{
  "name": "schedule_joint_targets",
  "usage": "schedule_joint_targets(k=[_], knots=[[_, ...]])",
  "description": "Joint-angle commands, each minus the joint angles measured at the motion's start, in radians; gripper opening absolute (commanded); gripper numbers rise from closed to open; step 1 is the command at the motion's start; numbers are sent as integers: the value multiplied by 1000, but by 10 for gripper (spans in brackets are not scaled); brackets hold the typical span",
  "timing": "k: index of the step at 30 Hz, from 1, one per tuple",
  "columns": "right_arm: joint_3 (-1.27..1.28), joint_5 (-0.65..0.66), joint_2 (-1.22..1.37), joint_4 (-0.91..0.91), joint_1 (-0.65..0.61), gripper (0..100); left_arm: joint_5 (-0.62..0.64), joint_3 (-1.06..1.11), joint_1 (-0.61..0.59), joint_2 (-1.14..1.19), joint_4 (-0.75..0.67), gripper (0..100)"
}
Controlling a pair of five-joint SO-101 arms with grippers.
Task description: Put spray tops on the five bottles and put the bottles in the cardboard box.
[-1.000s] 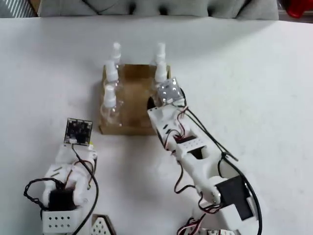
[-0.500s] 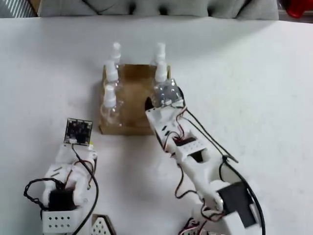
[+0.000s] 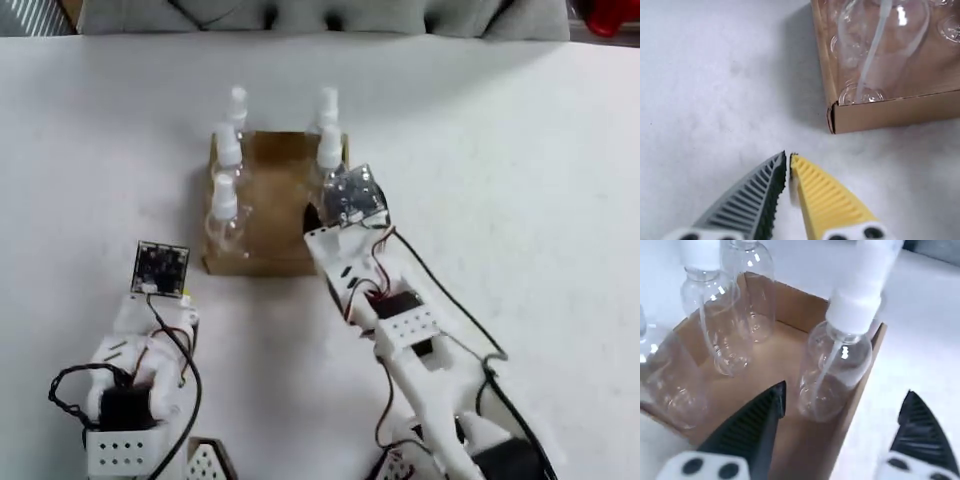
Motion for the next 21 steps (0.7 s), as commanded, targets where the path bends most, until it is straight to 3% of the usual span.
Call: schedule_joint_targets(k=[1, 9, 17, 21], knots=[[5, 12, -131, 176, 22, 297, -6, -2, -8, -12, -3, 20], [61, 12, -335, 352, 120, 291, -6, -2, -8, -12, -3, 20], [130, 12, -539, 469, 197, 17, -6, -2, -8, -12, -2, 20], [166, 12, -645, 545, 232, 46, -6, -2, -8, -12, -2, 20]])
